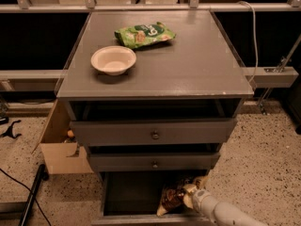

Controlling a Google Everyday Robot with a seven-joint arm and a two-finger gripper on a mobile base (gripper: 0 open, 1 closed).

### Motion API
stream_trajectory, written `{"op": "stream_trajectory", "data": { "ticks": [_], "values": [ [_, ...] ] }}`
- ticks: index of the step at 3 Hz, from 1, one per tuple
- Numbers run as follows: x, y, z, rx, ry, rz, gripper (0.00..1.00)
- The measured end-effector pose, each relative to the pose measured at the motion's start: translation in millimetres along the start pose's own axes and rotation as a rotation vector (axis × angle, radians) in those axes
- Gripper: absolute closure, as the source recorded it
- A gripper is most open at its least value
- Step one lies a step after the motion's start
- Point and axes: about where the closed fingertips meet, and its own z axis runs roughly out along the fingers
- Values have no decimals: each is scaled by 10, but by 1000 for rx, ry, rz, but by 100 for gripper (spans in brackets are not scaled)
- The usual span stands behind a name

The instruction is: Place brown chip bag into bottom drawer

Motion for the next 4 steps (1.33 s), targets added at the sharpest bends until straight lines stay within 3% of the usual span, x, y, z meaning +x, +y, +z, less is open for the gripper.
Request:
{"op": "stream_trajectory", "data": {
  "ticks": [1,2,3,4],
  "values": [
    [88,13,123,1,67,115,100],
    [126,8,256,38,91,206,100],
    [28,-1,356,71,48,223,100],
    [-176,67,642,101,-85,139,100]
  ]
}}
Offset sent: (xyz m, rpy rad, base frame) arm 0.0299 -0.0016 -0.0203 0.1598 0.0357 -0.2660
